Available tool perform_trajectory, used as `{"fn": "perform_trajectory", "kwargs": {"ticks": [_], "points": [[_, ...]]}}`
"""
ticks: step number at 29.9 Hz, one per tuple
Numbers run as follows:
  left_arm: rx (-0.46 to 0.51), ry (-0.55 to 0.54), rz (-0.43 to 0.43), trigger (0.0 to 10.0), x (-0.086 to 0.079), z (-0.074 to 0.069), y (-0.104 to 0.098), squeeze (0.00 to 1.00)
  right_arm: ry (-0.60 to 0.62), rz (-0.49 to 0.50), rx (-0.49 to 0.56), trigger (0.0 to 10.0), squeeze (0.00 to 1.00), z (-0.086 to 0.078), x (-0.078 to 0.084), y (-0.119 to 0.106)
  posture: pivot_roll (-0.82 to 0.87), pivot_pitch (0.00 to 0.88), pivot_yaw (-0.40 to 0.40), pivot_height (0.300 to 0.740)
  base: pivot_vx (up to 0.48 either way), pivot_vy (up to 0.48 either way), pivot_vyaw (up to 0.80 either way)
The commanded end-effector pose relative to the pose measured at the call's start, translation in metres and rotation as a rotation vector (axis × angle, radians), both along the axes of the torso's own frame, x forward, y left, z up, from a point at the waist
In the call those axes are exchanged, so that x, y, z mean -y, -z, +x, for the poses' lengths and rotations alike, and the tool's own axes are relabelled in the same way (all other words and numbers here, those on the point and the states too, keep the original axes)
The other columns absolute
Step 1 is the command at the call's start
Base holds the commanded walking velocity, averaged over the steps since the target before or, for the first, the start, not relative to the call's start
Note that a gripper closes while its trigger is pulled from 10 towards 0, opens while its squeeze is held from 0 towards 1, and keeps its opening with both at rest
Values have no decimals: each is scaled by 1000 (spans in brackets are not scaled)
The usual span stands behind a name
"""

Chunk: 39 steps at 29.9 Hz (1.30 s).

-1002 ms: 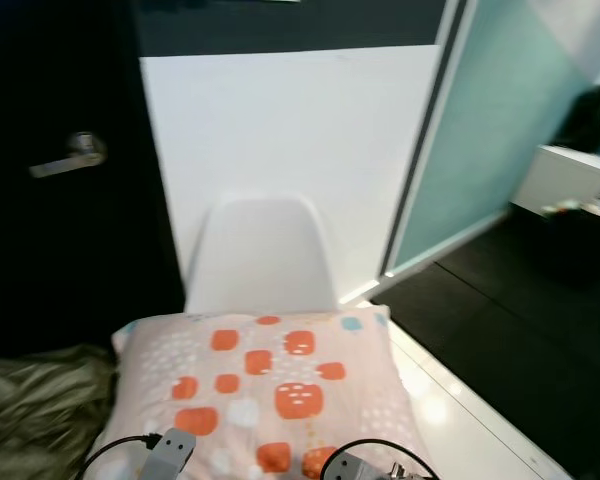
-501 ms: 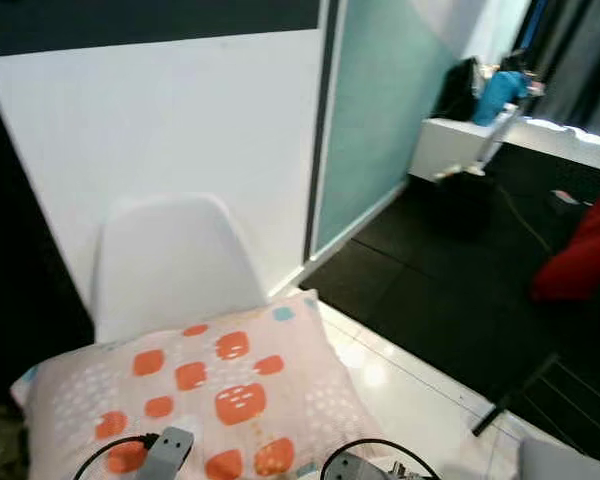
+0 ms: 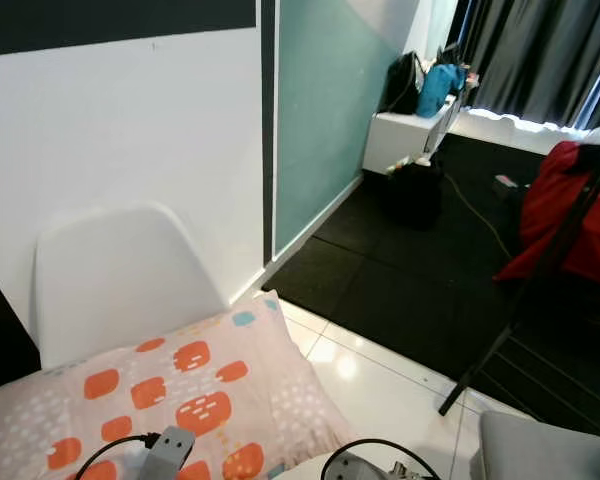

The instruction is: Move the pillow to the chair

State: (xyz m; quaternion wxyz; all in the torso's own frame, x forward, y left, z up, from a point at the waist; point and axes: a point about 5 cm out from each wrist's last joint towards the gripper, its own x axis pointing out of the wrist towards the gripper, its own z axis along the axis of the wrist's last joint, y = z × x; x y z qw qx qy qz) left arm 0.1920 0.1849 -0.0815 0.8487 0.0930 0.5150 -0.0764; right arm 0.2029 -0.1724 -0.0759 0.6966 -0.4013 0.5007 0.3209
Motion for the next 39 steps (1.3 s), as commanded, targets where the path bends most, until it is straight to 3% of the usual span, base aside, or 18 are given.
{"fn": "perform_trajectory", "kwargs": {"ticks": [1, 28, 37, 39], "points": [[4, 6, -9, 10000, 3, 0, 0, 0, 3, -5, 2, 10000, 0, 1, 1, 0, -87, 0, -95, 723, 0, 0, -506], [24, 2, -32, 10000, 5, 2, -1, 0, -1, -3, -7, 10000, 0, 2, 2, -1, -93, 0, -99, 723, 0, 0, -522], [32, -51, -75, 10000, 7, 1, 0, 0, 2, -4, -3, 10000, 0, 2, 2, -1, -96, 0, -105, 723, 0, 0, -525], [46, -116, -105, 10000, 8, 1, 0, 0, 6, -5, 3, 10000, 0, 3, 3, -2, -105, 0, -105, 723, 0, 0, -525]]}}
